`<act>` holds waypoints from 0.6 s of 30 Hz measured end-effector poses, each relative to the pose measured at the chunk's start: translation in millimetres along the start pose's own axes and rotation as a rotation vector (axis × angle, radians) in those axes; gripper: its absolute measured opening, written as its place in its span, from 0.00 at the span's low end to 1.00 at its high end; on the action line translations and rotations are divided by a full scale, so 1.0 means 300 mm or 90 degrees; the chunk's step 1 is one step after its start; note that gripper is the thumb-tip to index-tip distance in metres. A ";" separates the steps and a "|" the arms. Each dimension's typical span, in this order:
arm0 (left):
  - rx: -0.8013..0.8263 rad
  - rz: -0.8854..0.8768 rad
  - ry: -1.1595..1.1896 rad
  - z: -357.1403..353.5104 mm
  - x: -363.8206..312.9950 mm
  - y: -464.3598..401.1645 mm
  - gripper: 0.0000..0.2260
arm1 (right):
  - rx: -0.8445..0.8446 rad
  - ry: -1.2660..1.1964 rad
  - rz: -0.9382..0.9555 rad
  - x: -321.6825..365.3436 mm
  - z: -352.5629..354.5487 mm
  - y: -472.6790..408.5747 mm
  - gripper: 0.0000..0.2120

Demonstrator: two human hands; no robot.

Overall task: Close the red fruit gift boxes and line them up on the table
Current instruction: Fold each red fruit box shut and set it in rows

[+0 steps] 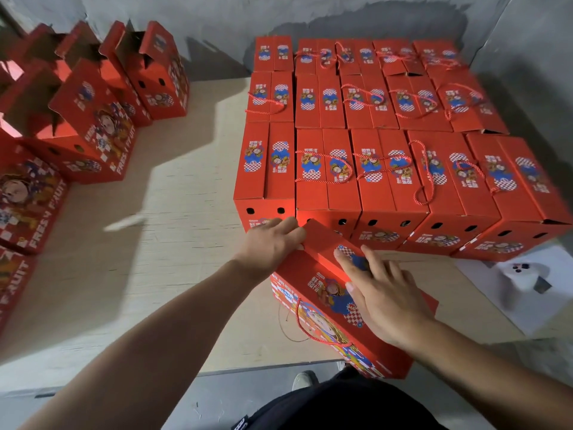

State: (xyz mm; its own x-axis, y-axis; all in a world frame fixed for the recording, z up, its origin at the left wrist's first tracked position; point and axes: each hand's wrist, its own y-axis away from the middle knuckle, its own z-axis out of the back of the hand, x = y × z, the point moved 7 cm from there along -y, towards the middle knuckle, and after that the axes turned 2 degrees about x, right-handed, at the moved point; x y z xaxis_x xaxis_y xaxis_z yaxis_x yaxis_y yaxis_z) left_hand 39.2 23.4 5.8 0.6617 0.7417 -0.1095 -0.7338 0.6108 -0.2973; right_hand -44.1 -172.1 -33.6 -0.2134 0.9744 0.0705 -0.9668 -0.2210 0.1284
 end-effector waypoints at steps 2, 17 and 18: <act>-0.026 -0.057 -0.041 0.013 -0.019 -0.001 0.04 | 0.002 0.007 0.000 0.005 -0.003 0.005 0.33; -0.029 -0.076 0.008 -0.025 -0.010 0.052 0.07 | 0.096 -0.015 0.043 0.016 -0.018 -0.004 0.34; -0.025 -0.055 0.006 -0.033 -0.010 0.064 0.09 | 0.090 -0.008 0.044 0.022 -0.022 -0.001 0.34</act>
State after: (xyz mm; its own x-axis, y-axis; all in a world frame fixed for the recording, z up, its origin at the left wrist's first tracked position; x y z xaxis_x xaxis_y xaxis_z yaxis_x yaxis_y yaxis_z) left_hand 24.7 30.1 -9.1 0.7244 0.6835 -0.0904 -0.6670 0.6615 -0.3428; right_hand -46.1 -165.4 -39.6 -0.2769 0.9561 0.0958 -0.9199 -0.2926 0.2612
